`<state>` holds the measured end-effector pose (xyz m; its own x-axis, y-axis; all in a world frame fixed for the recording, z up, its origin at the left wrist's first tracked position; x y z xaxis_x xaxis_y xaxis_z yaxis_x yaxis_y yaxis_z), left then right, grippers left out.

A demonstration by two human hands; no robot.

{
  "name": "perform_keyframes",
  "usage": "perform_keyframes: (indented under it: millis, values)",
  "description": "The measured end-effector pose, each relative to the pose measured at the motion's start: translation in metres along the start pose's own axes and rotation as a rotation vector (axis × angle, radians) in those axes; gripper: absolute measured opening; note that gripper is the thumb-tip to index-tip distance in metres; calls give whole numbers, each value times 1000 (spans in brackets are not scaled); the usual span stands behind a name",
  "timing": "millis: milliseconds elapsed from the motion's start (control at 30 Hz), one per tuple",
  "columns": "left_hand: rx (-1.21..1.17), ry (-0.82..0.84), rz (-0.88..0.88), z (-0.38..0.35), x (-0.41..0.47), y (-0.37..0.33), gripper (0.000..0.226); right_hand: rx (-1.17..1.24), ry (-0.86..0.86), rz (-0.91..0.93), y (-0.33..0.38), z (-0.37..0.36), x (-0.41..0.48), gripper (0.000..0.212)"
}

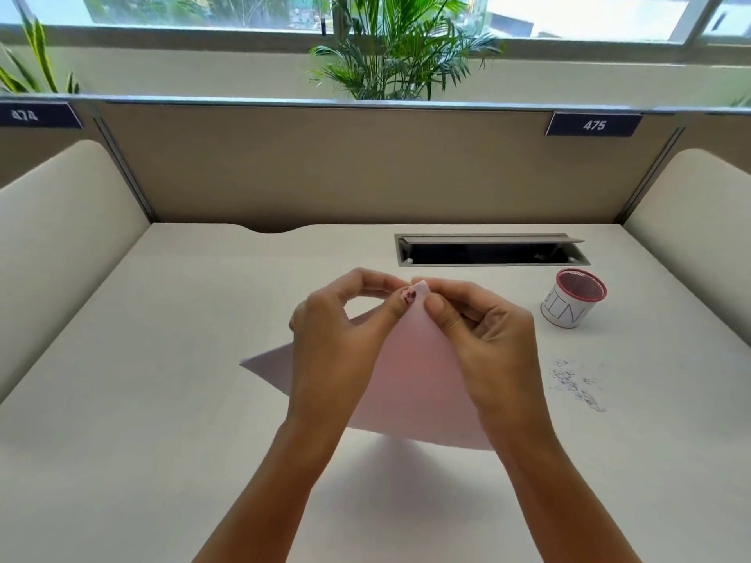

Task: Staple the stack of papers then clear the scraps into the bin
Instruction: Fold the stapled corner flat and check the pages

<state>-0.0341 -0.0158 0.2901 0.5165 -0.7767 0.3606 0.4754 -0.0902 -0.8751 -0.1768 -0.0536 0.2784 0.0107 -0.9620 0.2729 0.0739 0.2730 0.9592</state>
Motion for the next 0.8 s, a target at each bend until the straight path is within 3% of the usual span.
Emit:
perform_keyframes:
  millis: [167, 400, 800]
  values:
    - [-87, 4, 78, 1, 2, -1, 5, 13, 31, -14, 7, 2, -1, 18]
    - [-62, 38, 40, 1, 0, -6, 28, 31, 13, -8, 16, 2, -3, 26]
    - [-157, -18, 72, 2, 2, -2, 34, 34, -18, 5, 22, -2, -3, 44]
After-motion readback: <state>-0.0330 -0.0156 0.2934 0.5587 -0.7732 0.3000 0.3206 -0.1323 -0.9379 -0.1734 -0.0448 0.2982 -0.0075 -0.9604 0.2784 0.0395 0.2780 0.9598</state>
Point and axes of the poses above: each hand's wrist, its own x-axis towards the middle knuckle, its own z-axis out of the back of the hand, y = z × x, the point moved 4 cm from there along x, towards the middle knuckle, and after that the axes turned 8 degrees about -y, right-handed, at the moved point
